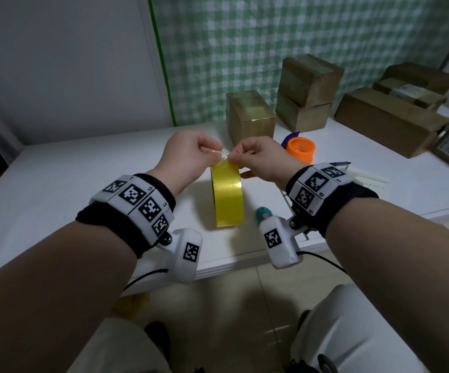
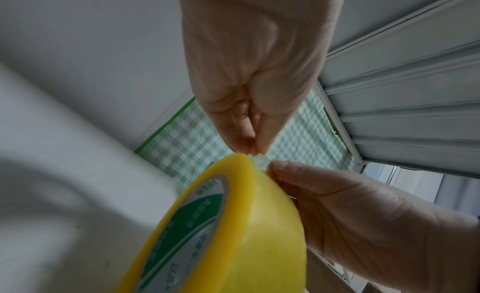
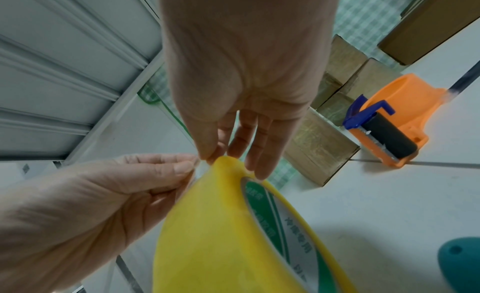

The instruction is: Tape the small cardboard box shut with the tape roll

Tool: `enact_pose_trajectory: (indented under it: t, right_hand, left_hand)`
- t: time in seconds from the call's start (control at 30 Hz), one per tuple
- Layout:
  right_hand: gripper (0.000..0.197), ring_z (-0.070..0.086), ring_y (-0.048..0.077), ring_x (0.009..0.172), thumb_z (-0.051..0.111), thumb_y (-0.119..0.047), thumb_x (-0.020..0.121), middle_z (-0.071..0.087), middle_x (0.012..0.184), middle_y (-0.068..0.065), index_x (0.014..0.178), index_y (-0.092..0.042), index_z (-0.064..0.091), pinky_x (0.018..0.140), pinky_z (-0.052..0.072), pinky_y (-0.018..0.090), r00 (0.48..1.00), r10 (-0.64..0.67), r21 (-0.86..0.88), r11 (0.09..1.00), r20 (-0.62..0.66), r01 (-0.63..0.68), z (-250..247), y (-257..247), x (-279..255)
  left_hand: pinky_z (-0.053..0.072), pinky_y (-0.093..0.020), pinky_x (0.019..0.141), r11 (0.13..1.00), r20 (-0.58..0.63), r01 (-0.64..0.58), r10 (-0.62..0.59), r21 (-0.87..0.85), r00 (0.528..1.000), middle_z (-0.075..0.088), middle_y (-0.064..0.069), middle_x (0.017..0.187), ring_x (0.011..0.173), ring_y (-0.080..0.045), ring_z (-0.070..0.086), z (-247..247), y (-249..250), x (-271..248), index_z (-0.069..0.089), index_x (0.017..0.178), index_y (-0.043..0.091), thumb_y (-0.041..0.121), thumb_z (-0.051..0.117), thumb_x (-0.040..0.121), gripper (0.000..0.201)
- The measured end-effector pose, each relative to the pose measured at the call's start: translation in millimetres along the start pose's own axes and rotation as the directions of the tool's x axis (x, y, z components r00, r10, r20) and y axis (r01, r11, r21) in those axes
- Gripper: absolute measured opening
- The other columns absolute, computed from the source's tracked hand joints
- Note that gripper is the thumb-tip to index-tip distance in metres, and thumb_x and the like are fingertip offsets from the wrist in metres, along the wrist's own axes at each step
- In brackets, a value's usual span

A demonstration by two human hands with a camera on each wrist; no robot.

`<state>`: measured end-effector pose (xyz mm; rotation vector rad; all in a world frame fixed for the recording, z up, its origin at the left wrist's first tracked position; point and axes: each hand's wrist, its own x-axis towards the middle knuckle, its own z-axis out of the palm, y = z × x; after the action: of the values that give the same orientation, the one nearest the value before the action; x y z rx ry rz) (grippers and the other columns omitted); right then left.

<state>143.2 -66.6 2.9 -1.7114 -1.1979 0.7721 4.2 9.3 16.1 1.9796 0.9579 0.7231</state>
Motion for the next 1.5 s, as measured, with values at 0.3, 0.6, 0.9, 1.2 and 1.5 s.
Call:
enact_pose_trajectory:
  t: [0.3,0.6,0.9,1.2,1.5]
  right_hand:
    - [0.011,0.061,0.016,0.083,0.063,-0.019,0.088,0.063,0.089,0.006,0.083,-0.009,0.064,0.061,0.054,0.019,0.999,-0.036,-0.033,0.999,-0.037,0.035,-0.9,2.1,0.8]
    - [0.009,0.059,0.017,0.076,0.063,-0.020,0.088,0.058,0.088,0.002,0.095,-0.019,0.058,0.066,0.058,0.034,0.998,-0.064,-0.042,0.997,-0.018,0.063,-1.1,-2.9,0.4]
    - [0.006,0.060,0.020,0.079,0.054,-0.019,0.092,0.059,0.094,0.004,0.087,-0.018,0.056,0.068,0.059,0.036,0.995,-0.099,-0.215,0.972,-0.025,0.092,6.7,-7.1,2.4]
    - [0.012,0.063,0.023,0.070,0.052,-0.023,0.094,0.060,0.078,0.005,0.084,-0.017,0.052,0.069,0.058,0.040,0.999,-0.025,-0.171,0.985,-0.039,0.018,11.5,-1.9,3.9]
    - [0.049,0.063,0.020,0.072,0.064,-0.038,0.085,0.061,0.095,0.006,0.121,-0.015,0.040,0.067,0.058,0.035,0.956,0.252,0.025,0.966,0.148,-0.258,4.8,-5.1,-5.1]
  left_hand:
    - [0.043,-0.021,0.062,0.990,0.004,-0.054,0.054,0.132,0.999,0.061,0.001,0.075,0.068,-0.011,0.054,7.7,3.7,3.3,0.070,0.085,0.011,0.010,0.063,0.086,0.006]
    - [0.052,-0.035,0.071,1.000,0.039,0.008,-0.007,-0.019,0.999,0.057,-0.002,0.059,0.056,-0.014,0.053,5.9,-0.3,4.2,0.062,0.066,0.021,0.004,0.065,0.084,0.025]
    - [0.055,-0.028,0.059,0.990,-0.108,0.085,-0.097,-0.111,0.989,0.055,0.000,0.067,0.065,-0.017,0.058,9.1,-6.3,3.9,0.059,0.067,0.020,0.011,0.072,0.079,0.020]
    - [0.062,-0.033,0.064,0.829,0.358,0.507,-0.410,-0.236,0.839,0.067,-0.014,0.103,0.077,-0.022,0.070,2.6,-10.1,-7.2,0.042,0.133,0.007,0.029,0.068,0.085,0.059]
    - [0.058,-0.027,0.051,0.788,0.324,0.510,-0.409,-0.347,0.853,0.065,-0.014,0.081,0.067,-0.023,0.066,4.7,-5.4,-6.6,0.052,0.108,0.011,0.021,0.051,0.096,0.016]
